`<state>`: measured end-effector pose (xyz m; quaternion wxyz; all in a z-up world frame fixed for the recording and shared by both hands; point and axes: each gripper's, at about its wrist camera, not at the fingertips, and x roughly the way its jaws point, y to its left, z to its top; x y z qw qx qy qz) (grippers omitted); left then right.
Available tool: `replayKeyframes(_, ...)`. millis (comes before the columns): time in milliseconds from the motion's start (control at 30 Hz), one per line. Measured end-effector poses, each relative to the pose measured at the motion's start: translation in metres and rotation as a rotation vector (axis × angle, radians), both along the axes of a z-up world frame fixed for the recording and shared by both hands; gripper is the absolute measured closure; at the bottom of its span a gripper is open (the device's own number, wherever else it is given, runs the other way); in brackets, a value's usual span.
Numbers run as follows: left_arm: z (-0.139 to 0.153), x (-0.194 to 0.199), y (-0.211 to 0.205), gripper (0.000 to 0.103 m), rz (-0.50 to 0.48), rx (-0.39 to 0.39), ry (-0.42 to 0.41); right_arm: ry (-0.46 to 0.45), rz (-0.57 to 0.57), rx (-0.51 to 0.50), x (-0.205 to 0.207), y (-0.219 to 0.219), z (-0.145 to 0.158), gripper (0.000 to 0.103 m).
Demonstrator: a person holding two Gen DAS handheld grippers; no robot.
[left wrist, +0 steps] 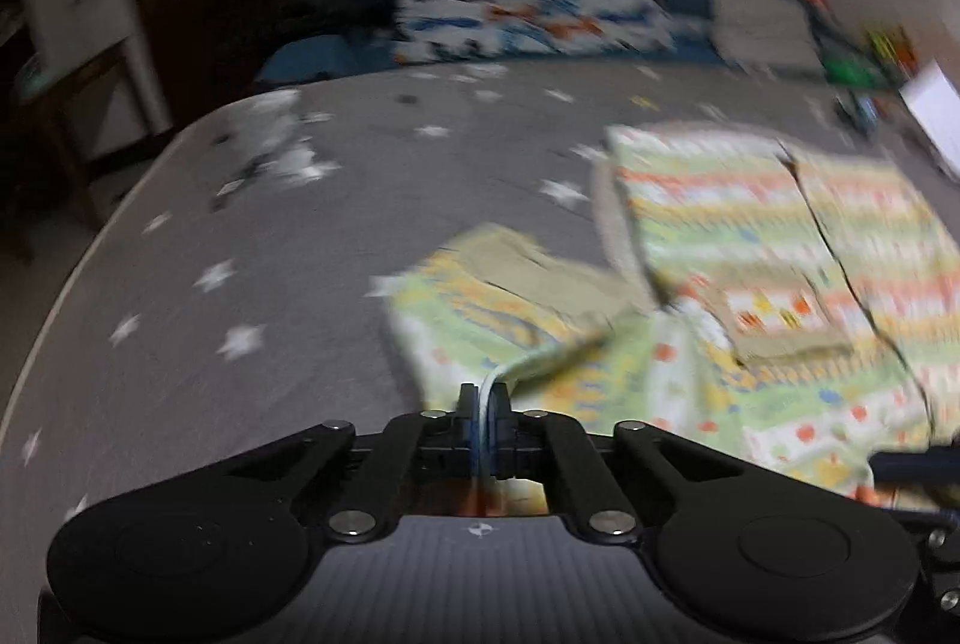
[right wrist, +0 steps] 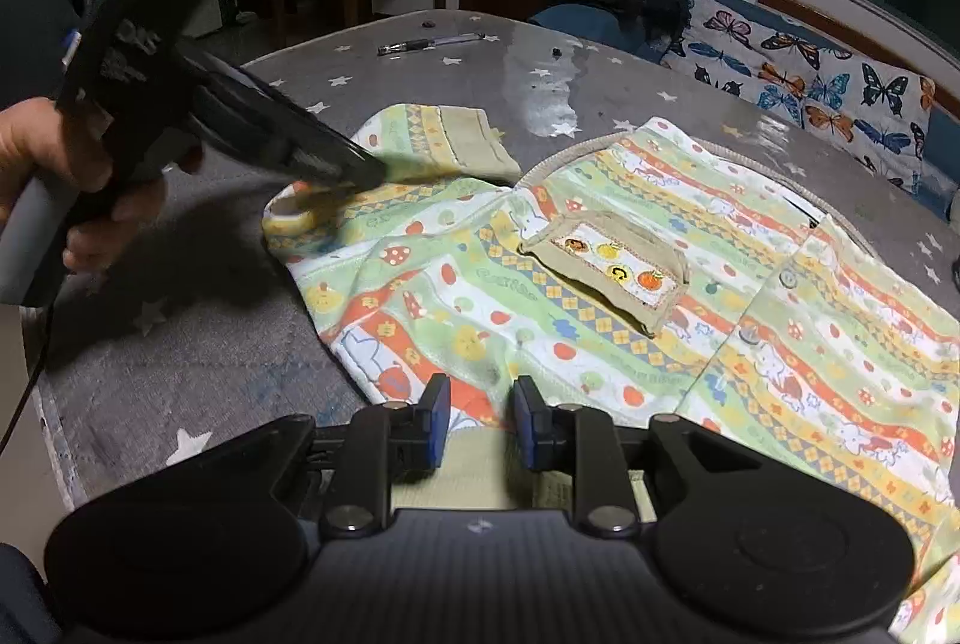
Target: Fold clothes
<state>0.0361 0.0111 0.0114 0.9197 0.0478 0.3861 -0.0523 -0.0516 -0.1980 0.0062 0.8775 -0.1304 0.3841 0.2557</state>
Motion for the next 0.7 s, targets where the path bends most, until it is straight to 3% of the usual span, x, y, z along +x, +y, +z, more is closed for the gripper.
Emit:
replayKeyframes(200, 0.011, -0.024, 0.066, 0.101, 0.238, -0.146, -0.018, -0.01, 0.001, 0.0, -0.003, 0.001, 0.004, 0.076)
replayKeyframes(233, 0.01, -0.028, 0.072, 0.101, 0.27, -0.144, -0.023, -0.012, 0.003, 0.0, -0.004, 0.001, 0.004, 0.071)
replayKeyframes(367, 0.008, -0.038, 0.095, 0.099, 0.376, -0.128, -0.019, -0.01, 0.014, -0.027, -0.006, 0.002, 0.002, 0.07)
replayKeyframes(500, 0.022, -0.048, 0.097, 0.097, 0.377, -0.114, -0.064, -0.019, 0.012, -0.015, -0.007, 0.001, 0.008, 0.07)
replayKeyframes(700, 0.035, -0.044, 0.051, 0.092, 0.19, -0.122, -0.072, -0.005, 0.008, -0.014, -0.011, 0.004, 0.005, 0.07)
